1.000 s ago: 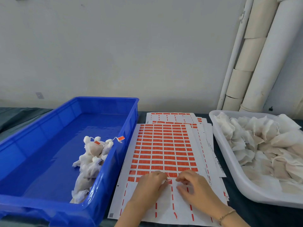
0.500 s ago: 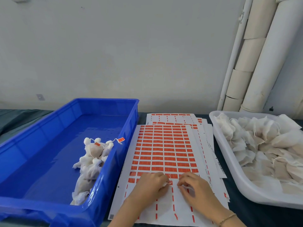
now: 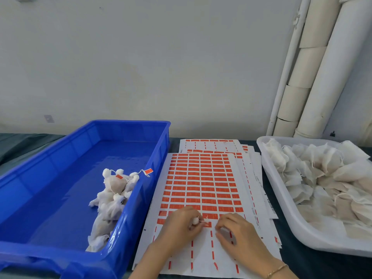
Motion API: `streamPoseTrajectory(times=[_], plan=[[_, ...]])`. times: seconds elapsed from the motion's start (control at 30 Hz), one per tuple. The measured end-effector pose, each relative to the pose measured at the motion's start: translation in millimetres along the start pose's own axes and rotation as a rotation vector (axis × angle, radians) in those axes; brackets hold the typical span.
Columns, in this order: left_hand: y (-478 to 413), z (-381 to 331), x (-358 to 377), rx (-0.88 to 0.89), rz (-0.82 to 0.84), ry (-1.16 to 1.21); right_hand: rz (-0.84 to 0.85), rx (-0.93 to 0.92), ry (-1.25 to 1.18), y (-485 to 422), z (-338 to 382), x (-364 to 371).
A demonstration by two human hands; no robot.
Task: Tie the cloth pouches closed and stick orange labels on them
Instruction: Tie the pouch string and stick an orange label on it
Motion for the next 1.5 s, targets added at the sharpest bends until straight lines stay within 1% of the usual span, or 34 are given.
streamPoseTrajectory(times=[0.1,0.17,0.3,0.43,0.47,0.53,0.6,0.63,0.7,0.83,0.93,1.07,1.2,1.4,1.5], plan=[[8.9,-7.9,6.6,0.098,0.055,-0.054,-0.004,-0.006,-0.005,0.4,0.8,-0.1],[13.3,-8.5,10.3,0.129,0.075,-0.076,-0.011,-0.002,-0.006,0.8,2.0,-1.0],[20.3,-5.5,9.4,0.148,0.091,-0.070,-0.008,0.015,-0.001,-0.2,2.8,-2.1],[27.5,-0.4,5.5,0.113,0.093,0.037,-0.008,0.073,-0.011,-9.9,0.7,-4.7],[28.5,1.0,2.6,0.088,0.056,0.081,0.002,0.093,-0.012,-14.4,1.2,-5.0],[29.6,7.9,-11.1,-0.011,-0.113,0.190,0.055,0.107,-0.024,-24.0,5.5,-1.4],[33.8,24.4,-25.8,-0.187,-0.326,0.335,0.131,0.096,-0.029,-31.4,11.6,5.7],[37.1,33.9,-29.1,-0.282,-0.405,0.400,0.165,0.093,-0.015,-34.1,13.5,9.2],[41.6,46.5,-27.2,-0.411,-0.474,0.470,0.215,0.094,0.037,-39.0,15.0,14.8],[45.1,57.7,-16.8,-0.505,-0.478,0.515,0.268,0.070,0.154,-44.6,20.8,22.9],[45.9,64.1,-12.9,-0.527,-0.473,0.523,0.256,0.039,0.185,-43.4,23.5,23.7],[47.9,63.1,-11.4,-0.535,-0.450,0.522,0.198,0.027,0.213,-37.5,26.1,18.1],[47.8,63.7,-10.7,-0.538,-0.439,0.496,0.171,-0.043,0.261,-28.6,37.8,20.6],[47.2,61.3,-12.0,-0.529,-0.426,0.476,0.188,-0.188,0.375,-24.3,45.7,25.5],[46.7,61.9,-11.8,-0.531,-0.426,0.475,0.245,-0.232,0.408,-26.0,45.8,32.7]])
Point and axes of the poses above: each hand's wrist, its own y-axis away from the middle knuckle, its own x-axis out of the palm, z = x × y, the point moved 10 cm from there along -y, towards the middle knuckle, and after that the axes turned 6 degrees about -z, right-handed, at the moved point
